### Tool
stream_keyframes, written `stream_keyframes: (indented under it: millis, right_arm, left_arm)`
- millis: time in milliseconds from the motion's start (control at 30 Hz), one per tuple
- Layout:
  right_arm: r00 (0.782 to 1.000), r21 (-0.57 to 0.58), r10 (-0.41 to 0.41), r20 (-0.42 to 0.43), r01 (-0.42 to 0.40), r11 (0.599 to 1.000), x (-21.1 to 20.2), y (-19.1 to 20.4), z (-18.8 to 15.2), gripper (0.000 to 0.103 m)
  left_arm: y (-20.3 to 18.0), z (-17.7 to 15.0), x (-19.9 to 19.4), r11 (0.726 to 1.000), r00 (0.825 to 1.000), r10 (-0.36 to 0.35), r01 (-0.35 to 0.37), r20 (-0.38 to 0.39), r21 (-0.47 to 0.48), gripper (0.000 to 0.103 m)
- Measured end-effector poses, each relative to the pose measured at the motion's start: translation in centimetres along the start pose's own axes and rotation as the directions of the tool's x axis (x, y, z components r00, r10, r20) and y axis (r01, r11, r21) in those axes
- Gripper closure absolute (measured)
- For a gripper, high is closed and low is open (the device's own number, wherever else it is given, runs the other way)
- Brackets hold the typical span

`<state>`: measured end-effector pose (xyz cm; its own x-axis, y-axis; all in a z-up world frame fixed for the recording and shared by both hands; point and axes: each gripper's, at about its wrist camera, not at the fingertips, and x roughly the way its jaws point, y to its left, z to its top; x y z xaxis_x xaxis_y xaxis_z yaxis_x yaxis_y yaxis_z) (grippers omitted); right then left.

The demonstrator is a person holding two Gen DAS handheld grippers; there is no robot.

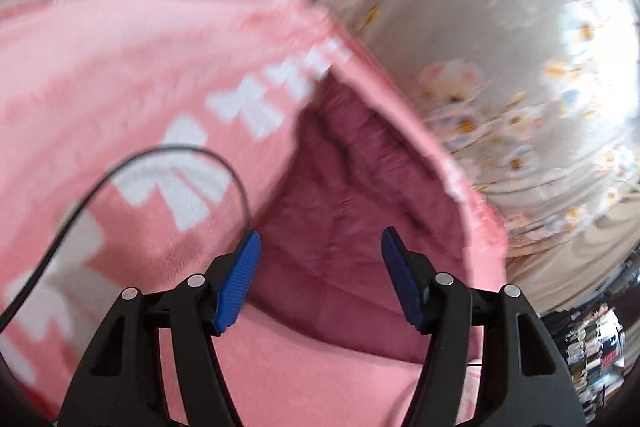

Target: Fold large clothes

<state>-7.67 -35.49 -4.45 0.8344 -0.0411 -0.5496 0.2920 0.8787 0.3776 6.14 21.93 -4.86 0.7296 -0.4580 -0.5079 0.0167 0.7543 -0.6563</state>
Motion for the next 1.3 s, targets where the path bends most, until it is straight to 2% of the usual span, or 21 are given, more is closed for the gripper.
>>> stream_keyframes:
  millis: [67, 100, 133, 200, 267, 333, 467, 567, 633, 667, 700, 767, 833, 900, 967, 1100, 1133, 1167, 1200, 1233, 1300]
  right_arm:
    - [0.998, -0.043, 0.028, 0.062, -0.026, 0.999, -2.6, 0.7, 0.2, 0.020]
    - [0.997, -0.050, 0.028, 0.077, -0.024, 0.998, -2.9, 0.7, 0.4, 0.016]
    - [0.997, -0.054, 0.025, 0.076, -0.021, 0.998, -2.6, 0.7, 0.4, 0.016]
    - [0.999, -0.036, -0.011, 0.030, 0.012, 0.999, -0.4, 0.2, 0.3, 0.016]
    - [0.998, -0.006, -0.054, -0.030, 0.054, 0.999, 2.7, -0.8, 0.0, 0.017]
    - [0.995, 0.024, -0.076, -0.060, 0.078, 0.997, 4.9, -1.7, -0.3, 0.018]
    - [0.989, 0.054, -0.121, -0.089, 0.126, 0.991, 6.8, -2.6, -0.7, 0.018]
    - [0.990, 0.029, -0.120, -0.077, 0.123, 0.992, 6.7, -2.4, -0.7, 0.018]
    - [0.985, 0.009, -0.138, -0.100, 0.140, 0.990, 7.3, -2.6, -0.9, 0.018]
    - [0.984, 0.013, -0.143, -0.110, 0.145, 0.989, 7.6, -2.8, -1.0, 0.018]
    - [0.981, 0.027, -0.150, -0.123, 0.154, 0.988, 8.0, -3.1, -1.1, 0.018]
    - [0.981, 0.056, -0.143, -0.133, 0.151, 0.987, 8.3, -3.5, -1.3, 0.018]
    - [0.982, 0.072, -0.135, -0.133, 0.145, 0.987, 8.3, -3.6, -1.6, 0.018]
    - [0.982, 0.072, -0.131, -0.138, 0.142, 0.987, 8.4, -3.4, -1.8, 0.018]
    - [0.981, 0.069, -0.131, -0.144, 0.142, 0.987, 8.5, -3.2, -2.0, 0.018]
    - [0.981, 0.060, -0.130, -0.147, 0.140, 0.988, 8.6, -2.8, -2.1, 0.018]
    - [0.980, 0.058, -0.130, -0.148, 0.140, 0.988, 8.7, -2.8, -2.0, 0.018]
    - [0.980, 0.059, -0.131, -0.150, 0.141, 0.988, 8.7, -2.8, -2.0, 0.018]
    - [0.980, 0.060, -0.128, -0.151, 0.138, 0.989, 8.8, -2.8, -2.0, 0.018]
    - [0.980, 0.060, -0.126, -0.152, 0.136, 0.989, 8.8, -2.8, -2.0, 0.018]
    - [0.980, 0.058, -0.121, -0.158, 0.132, 0.990, 9.2, -2.7, -2.1, 0.018]
  left_arm:
    - [-2.4, 0.1, -5.4, 0.998, 0.994, -0.054, 0.049, 0.100, 0.048, 0.041]
    - [-3.7, -0.1, -7.5, 0.995, 0.987, -0.054, 0.041, 0.153, 0.086, 0.035]
    - [-4.7, -0.3, -8.6, 0.993, 0.980, -0.037, 0.015, 0.195, 0.114, 0.027]
    - [-5.7, -0.4, -7.6, 0.988, 0.977, 0.015, -0.047, 0.214, 0.146, 0.025]
    - [-4.9, -0.4, -4.3, 0.987, 0.985, 0.077, -0.098, 0.155, 0.130, 0.025]
    - [-2.7, -0.3, 0.2, 0.990, 0.990, 0.124, -0.128, 0.062, 0.065, 0.026]
    - [0.9, -0.7, 5.8, 0.977, 0.975, 0.213, -0.214, -0.064, -0.005, 0.029]
    - [2.2, -1.4, 5.6, 0.980, 0.979, 0.187, -0.192, -0.081, -0.059, 0.031]
    - [2.4, -1.6, 5.5, 0.970, 0.968, 0.239, -0.242, -0.082, -0.027, 0.031]
    - [2.8, -1.8, 5.6, 0.970, 0.967, 0.236, -0.241, -0.099, -0.036, 0.031]
    - [3.5, -2.2, 5.7, 0.973, 0.970, 0.201, -0.213, -0.133, -0.083, 0.032]
    - [3.4, -2.8, 5.2, 0.984, 0.986, 0.091, -0.110, -0.139, -0.141, 0.032]
    - [1.5, -3.2, 4.9, 0.994, 0.991, -0.017, 0.002, -0.130, -0.113, 0.031]
    - [-0.2, -3.3, 5.8, 0.994, 0.987, -0.092, 0.083, -0.135, -0.076, 0.031]
    - [-0.7, -3.1, 7.5, 0.994, 0.984, -0.106, 0.100, -0.140, -0.050, 0.031]
    - [0.8, -2.2, 11.1, 0.998, 0.989, -0.003, -0.006, -0.151, -0.058, 0.032]
    - [1.5, -1.8, 11.7, 0.997, 0.988, 0.062, -0.069, -0.141, -0.046, 0.033]
    - [2.0, -1.7, 11.5, 0.995, 0.987, 0.092, -0.097, -0.129, -0.037, 0.035]
    - [2.5, -1.4, 11.4, 0.989, 0.984, 0.139, -0.143, -0.116, -0.026, 0.036]
    - [3.4, -1.0, 10.9, 0.974, 0.970, 0.223, -0.226, -0.094, -0.026, 0.036]
    - [5.0, -0.7, 10.0, 0.961, 0.960, 0.267, -0.272, -0.078, -0.051, 0.036]
